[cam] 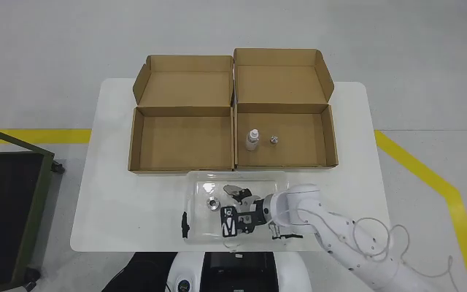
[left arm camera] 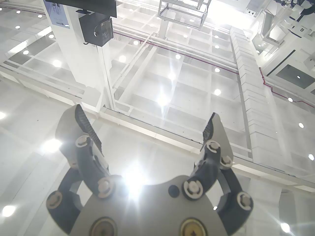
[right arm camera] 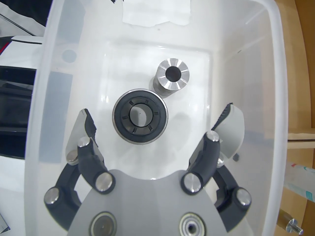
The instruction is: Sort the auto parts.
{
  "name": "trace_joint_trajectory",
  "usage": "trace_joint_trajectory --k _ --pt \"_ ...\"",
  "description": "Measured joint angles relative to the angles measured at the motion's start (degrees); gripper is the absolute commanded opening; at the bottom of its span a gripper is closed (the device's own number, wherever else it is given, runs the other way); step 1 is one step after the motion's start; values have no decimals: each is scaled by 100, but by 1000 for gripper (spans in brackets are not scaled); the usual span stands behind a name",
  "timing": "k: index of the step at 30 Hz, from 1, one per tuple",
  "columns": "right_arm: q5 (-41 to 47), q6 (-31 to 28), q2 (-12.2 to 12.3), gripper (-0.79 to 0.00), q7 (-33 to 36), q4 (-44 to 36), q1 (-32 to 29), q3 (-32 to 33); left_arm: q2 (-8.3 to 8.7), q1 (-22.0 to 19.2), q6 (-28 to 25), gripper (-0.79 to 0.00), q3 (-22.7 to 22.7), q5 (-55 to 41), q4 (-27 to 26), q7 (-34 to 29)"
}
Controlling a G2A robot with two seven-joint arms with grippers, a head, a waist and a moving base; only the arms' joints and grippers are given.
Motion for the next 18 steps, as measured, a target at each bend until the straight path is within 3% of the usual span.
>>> trace_joint_trajectory --k 2,6,11,13,14,15,18 --pt "3 -21 -28 -219 -4 61 44 -65 0 0 0 0 0 0 0 0" --pt "14 -23 -79 -376 -13 172 109 -169 0 0 0 0 0 0 0 0" --pt "36 -13 -112 -508 -29 253 138 -207 0 0 0 0 0 0 0 0" --pt "44 -26 -115 -610 -27 266 136 -199 0 0 0 0 0 0 0 0" --pt "52 -37 -114 -625 -26 268 131 -186 0 0 0 0 0 0 0 0" --pt "65 -44 -112 -754 -30 265 126 -171 0 0 0 0 0 0 0 0" --pt "123 -84 -98 -785 -59 213 107 -100 0 0 0 0 0 0 0 0"
